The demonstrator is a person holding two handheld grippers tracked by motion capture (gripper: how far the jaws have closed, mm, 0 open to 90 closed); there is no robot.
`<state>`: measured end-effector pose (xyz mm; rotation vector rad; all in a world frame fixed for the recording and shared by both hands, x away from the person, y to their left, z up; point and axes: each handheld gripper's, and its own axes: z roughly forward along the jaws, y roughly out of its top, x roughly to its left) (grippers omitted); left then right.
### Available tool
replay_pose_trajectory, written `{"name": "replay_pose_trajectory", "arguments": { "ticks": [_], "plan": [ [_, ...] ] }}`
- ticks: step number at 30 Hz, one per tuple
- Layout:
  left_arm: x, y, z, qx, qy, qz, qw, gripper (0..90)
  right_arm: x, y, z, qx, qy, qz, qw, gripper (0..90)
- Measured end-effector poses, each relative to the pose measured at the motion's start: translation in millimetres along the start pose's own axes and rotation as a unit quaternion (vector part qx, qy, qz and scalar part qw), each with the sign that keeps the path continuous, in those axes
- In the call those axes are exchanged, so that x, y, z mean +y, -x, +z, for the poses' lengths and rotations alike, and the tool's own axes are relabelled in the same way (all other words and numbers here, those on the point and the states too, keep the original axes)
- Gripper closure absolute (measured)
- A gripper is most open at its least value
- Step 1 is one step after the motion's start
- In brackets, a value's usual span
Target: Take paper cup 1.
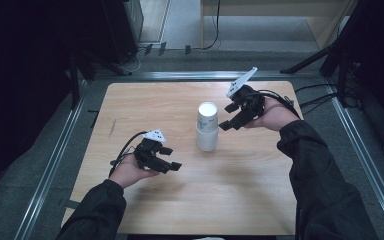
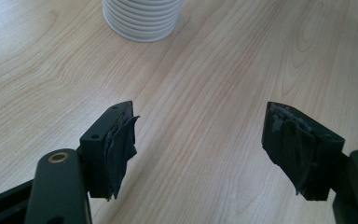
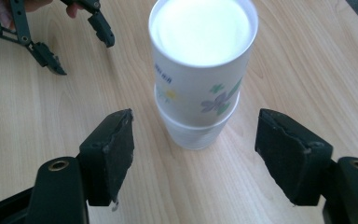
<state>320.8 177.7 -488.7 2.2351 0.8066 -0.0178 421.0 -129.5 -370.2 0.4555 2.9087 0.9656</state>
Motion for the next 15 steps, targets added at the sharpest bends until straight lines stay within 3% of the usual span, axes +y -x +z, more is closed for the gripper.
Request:
{"name": "replay_pose_trajectory", "arguments": {
  "ticks": [8,15],
  "plan": [
    [-0.7,-0.1,0.3,-0.002,-0.002,0.002,1.0,26.0,18.0,12.0,9.3,0.013,-0.024,0.007,0.9996,23.2],
    [-0.6,0.4,-0.1,-0.002,-0.004,0.006,1.0,26.0,30.7,10.0,23.4,0.02,-0.038,0.001,0.9991,21.3]
  ]
}}
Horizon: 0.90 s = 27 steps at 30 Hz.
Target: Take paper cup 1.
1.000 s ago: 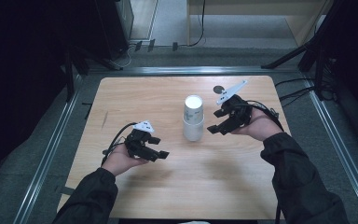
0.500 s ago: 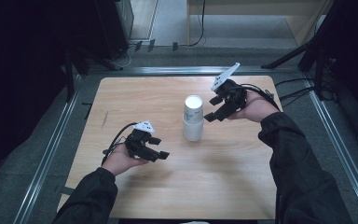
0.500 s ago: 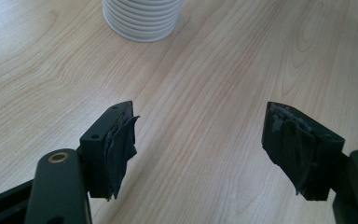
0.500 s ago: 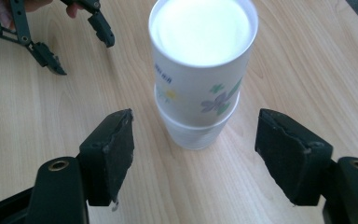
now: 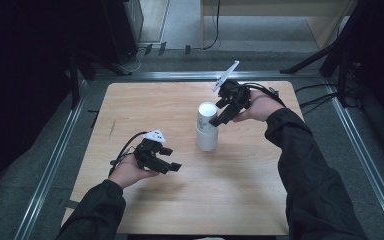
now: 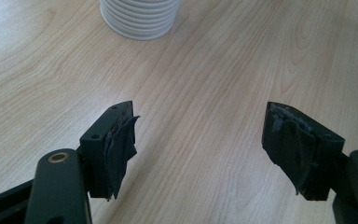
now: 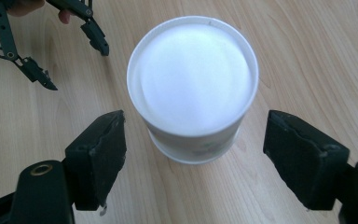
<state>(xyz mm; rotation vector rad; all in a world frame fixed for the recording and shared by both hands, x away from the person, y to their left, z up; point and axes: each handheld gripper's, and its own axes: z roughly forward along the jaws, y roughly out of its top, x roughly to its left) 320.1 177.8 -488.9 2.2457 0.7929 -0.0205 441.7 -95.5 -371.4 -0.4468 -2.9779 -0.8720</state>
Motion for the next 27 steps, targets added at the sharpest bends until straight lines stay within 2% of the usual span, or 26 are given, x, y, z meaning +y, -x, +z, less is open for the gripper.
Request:
{"name": "replay_pose_trajectory", "arguments": {
  "ticks": [13,16,21,27],
  "plan": [
    [-0.3,-0.1,1.2,-0.002,-0.003,0.002,1.0,26.0,14.9,-2.0,11.3,0.001,-0.003,-0.013,0.9999,22.6],
    [-0.4,0.0,1.0,-0.002,-0.003,0.002,1.0,26.0,17.2,-3.5,12.8,0.001,-0.008,-0.016,0.9998,26.2],
    [-0.6,0.5,1.1,-0.001,-0.003,0.003,1.0,26.0,18.4,-4.9,13.9,-0.013,-0.014,-0.018,0.9997,31.9],
    [-0.6,1.1,1.9,-0.003,-0.006,0.002,1.0,26.0,19.2,-4.7,11.7,-0.012,-0.014,-0.014,0.9997,32.8]
  ]
}}
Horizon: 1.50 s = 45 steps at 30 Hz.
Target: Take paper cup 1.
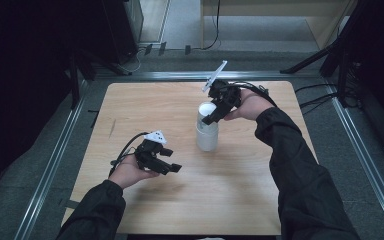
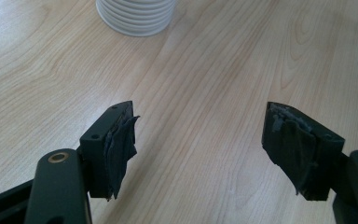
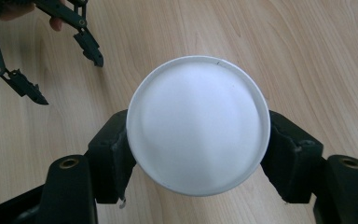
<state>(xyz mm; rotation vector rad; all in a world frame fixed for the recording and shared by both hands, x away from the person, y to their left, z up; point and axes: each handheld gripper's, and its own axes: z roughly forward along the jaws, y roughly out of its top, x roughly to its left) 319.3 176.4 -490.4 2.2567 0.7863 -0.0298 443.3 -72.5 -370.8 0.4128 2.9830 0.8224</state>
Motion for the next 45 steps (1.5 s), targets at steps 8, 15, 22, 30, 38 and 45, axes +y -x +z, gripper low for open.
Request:
{"name": "replay_pose_trajectory", "arguments": {
  "ticks": [8,15,22,30,38,45],
  "plan": [
    [-0.2,-0.1,0.0,-0.001,0.0,-0.001,1.0,26.0,1.9,0.3,-6.7,0.001,0.005,0.004,1.0,33.3],
    [-0.5,0.4,0.4,-0.001,-0.001,0.0,1.0,26.0,7.4,-1.2,-16.8,0.002,0.005,0.018,0.9998,33.6],
    [-1.0,0.4,0.8,-0.001,-0.001,-0.001,1.0,25.9,14.0,-2.5,-27.8,0.0,0.007,0.019,0.9998,33.8],
    [-1.0,1.1,2.0,-0.003,-0.004,0.0,1.0,25.4,24.7,-9.0,-49.4,-0.003,0.01,0.017,0.9998,34.0],
    [-2.0,0.5,0.2,-0.006,0.0,-0.002,1.0,25.1,27.8,-16.3,-67.7,-0.013,0.021,0.007,0.9997,34.2],
    [-2.5,-0.4,-1.7,-0.005,0.007,-0.005,0.9999,24.8,21.5,-31.3,-92.2,-0.009,0.027,0.007,0.9996,34.5]
  ]
}}
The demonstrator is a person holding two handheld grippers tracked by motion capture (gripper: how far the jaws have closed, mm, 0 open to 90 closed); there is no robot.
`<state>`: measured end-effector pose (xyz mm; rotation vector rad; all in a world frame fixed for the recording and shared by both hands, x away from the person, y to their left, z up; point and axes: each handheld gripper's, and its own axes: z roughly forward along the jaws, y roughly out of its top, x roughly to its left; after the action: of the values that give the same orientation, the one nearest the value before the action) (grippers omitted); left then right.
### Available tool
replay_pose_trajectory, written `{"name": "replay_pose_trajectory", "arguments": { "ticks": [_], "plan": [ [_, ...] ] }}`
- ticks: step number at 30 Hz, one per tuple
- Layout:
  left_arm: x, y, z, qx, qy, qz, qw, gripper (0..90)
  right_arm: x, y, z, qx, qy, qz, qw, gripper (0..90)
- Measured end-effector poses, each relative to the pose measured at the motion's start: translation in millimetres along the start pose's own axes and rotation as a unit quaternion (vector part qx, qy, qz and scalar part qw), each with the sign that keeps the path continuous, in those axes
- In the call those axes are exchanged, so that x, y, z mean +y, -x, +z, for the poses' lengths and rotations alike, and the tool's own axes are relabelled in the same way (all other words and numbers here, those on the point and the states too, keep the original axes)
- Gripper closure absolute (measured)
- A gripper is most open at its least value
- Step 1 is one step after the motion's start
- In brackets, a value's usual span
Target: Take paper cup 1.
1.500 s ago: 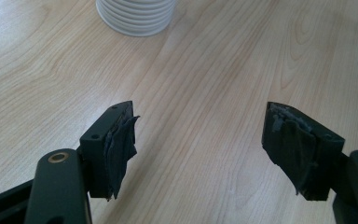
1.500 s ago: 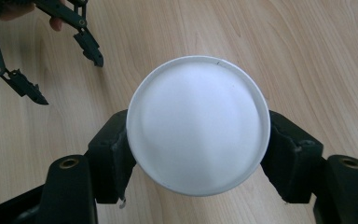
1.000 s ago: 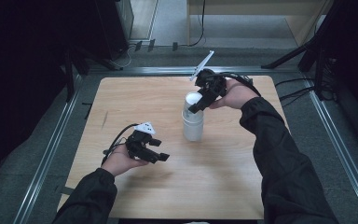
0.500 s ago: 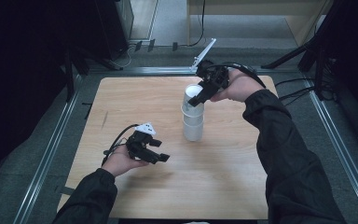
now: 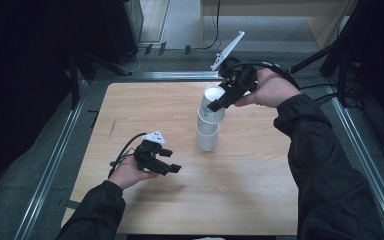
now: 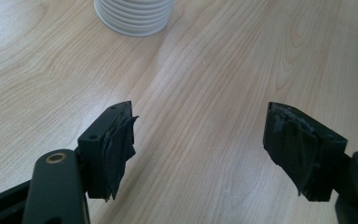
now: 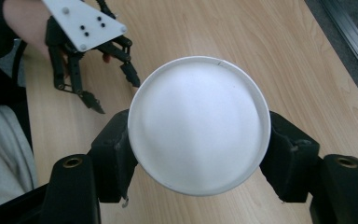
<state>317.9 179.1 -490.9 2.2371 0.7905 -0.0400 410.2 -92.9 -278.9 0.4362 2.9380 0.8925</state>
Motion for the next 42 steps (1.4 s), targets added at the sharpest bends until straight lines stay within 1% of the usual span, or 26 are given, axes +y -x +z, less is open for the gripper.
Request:
{"name": "replay_pose_trajectory", "arguments": {
  "ticks": [2,3,4,5,9,13,15,16,17,18,20,21,24,25,26,27,28,30,32,33,35,36,42],
  "plan": [
    [0.1,0.0,-0.1,-0.001,0.002,-0.002,1.0,24.6,-3.5,-4.6,-3.3,0.005,0.003,-0.007,1.0,34.6],
    [0.1,0.0,-0.1,-0.001,0.002,-0.002,1.0,24.5,-3.5,-4.6,-3.3,0.005,0.003,-0.007,1.0,34.6],
    [0.3,-0.4,-0.4,-0.003,0.0,-0.003,1.0,24.5,-5.5,-7.5,-4.3,0.007,0.003,-0.009,0.9999,34.6],
    [0.5,-0.7,-0.6,-0.004,0.0,-0.005,1.0,23.8,-10.6,-13.5,-4.2,0.012,0.006,-0.016,0.9998,34.6],
    [1.1,-1.7,-2.7,-0.005,0.005,-0.01,0.9999,21.7,-21.0,-21.9,-0.3,0.01,0.01,-0.028,0.9995,34.6],
    [1.6,-1.2,-3.3,-0.004,0.008,-0.009,0.9999,20.1,-30.5,-26.1,4.7,0.013,0.015,-0.031,0.9993,34.7],
    [2.0,-1.4,-3.2,-0.006,0.009,-0.009,0.9999,19.5,-37.9,-29.1,9.1,0.018,0.015,-0.029,0.9993,34.7],
    [2.3,-1.6,-3.3,-0.008,0.008,-0.008,0.9999,18.7,-43.4,-31.3,12.5,0.022,0.013,-0.022,0.9994,34.8],
    [2.3,-1.6,-3.3,-0.008,0.008,-0.008,0.9999,18.4,-43.4,-31.3,12.5,0.022,0.013,-0.022,0.9994,34.8],
    [2.4,-1.9,-3.3,-0.009,0.009,-0.007,0.9999,18.1,-49.9,-32.8,17.6,0.026,0.018,-0.022,0.9993,34.8],
    [2.6,-2.0,-3.2,-0.014,0.009,-0.008,0.9998,18.0,-52.1,-33.3,19.4,0.028,0.02,-0.023,0.9991,34.8],
    [2.7,-1.5,-2.8,-0.018,0.008,-0.007,0.9998,18.2,-58.0,-34.7,25.1,0.034,0.024,-0.023,0.9989,34.7],
    [3.5,-0.8,-1.3,-0.018,0.005,-0.001,0.9998,18.3,-67.4,-37.5,34.9,0.038,0.026,-0.024,0.9986,34.7],
    [3.5,-0.8,-1.3,-0.018,0.005,-0.001,0.9998,18.3,-67.4,-37.5,34.9,0.038,0.026,-0.024,0.9986,34.7],
    [4.3,-0.4,-0.6,-0.018,0.004,0.003,0.9998,18.2,-73.9,-39.0,41.8,0.04,0.032,-0.021,0.9985,34.9],
    [4.3,-0.4,-0.6,-0.018,0.004,0.003,0.9998,18.2,-73.9,-39.0,41.8,0.04,0.032,-0.021,0.9985,34.9],
    [5.1,-0.1,-0.5,-0.018,0.007,0.009,0.9998,18.3,-79.6,-39.3,48.5,0.046,0.038,-0.016,0.9981,34.9],
    [5.7,0.3,-0.6,-0.022,0.012,0.008,0.9997,18.4,-84.3,-40.5,55.0,0.047,0.038,-0.013,0.9981,34.9],
    [6.1,0.5,-0.6,-0.022,0.011,0.01,0.9997,18.4,-89.4,-41.4,61.8,0.052,0.042,-0.012,0.9977,34.9],
    [7.2,1.4,-0.5,-0.02,0.011,0.015,0.9996,18.4,-92.4,-41.8,65.7,0.054,0.046,-0.011,0.9974,34.9],
    [7.9,1.7,-0.8,-0.021,0.012,0.017,0.9996,18.4,-94.1,-42.6,67.6,0.055,0.047,-0.009,0.9973,35.0],
    [8.4,2.0,-1.1,-0.023,0.013,0.019,0.9995,18.4,-98.6,-43.1,73.1,0.058,0.053,-0.009,0.9969,34.9],
    [11.8,3.6,1.1,-0.03,0.016,0.027,0.999,18.3,-108.4,-45.5,85.5,0.064,0.064,-0.002,0.9959,35.0]
  ]
}}
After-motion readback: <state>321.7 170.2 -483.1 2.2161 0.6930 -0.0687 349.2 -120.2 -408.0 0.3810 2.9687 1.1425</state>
